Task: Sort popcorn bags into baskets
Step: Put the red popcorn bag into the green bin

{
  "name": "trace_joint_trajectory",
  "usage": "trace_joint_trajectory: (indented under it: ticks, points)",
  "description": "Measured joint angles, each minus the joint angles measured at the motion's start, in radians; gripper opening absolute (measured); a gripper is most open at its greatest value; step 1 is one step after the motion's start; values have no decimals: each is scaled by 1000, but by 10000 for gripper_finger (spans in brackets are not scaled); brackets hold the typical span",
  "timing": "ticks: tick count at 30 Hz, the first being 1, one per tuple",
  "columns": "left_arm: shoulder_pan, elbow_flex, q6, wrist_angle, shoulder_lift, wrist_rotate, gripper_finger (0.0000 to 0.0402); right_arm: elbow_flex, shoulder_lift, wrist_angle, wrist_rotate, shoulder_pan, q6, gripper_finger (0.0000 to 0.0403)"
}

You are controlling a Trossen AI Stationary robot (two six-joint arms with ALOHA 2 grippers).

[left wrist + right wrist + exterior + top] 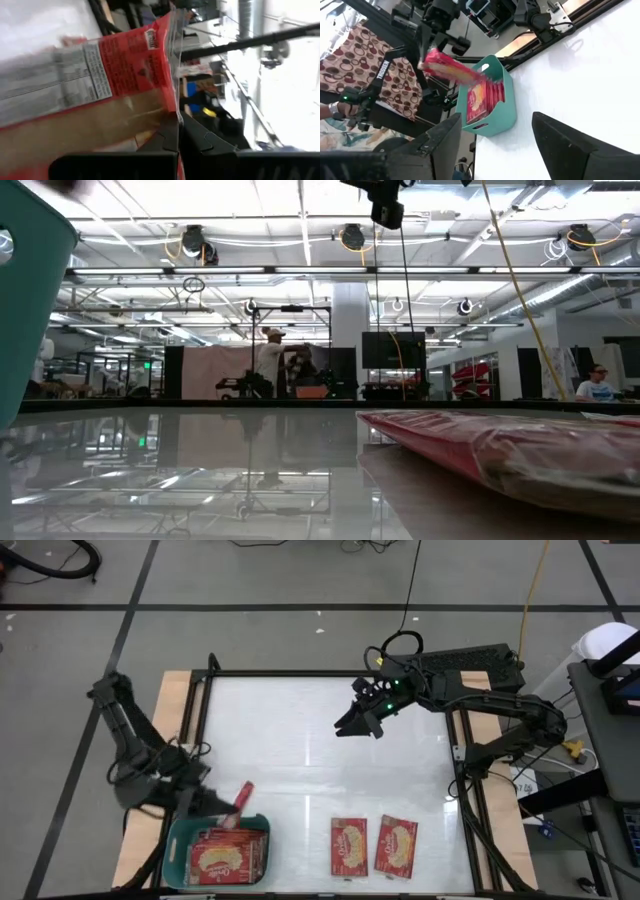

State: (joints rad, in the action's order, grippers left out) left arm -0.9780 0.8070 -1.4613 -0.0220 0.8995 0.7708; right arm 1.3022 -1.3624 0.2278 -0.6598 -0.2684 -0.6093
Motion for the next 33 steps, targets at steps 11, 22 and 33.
trace_joint_trajectory:
  ticks: [11, 22, 33]
  points:
    - [-136, 0, -160, 91, 190, 93, 1, 0, 0, 2, 0, 0, 8, 233]
    - [-183, 0, -180, 322, 347, 174, 1, 0, 0, 3, 0, 1, -7, 233]
    - [-283, 1, -323, 141, 347, 235, 1, 0, 0, 2, 0, 1, -29, 233]
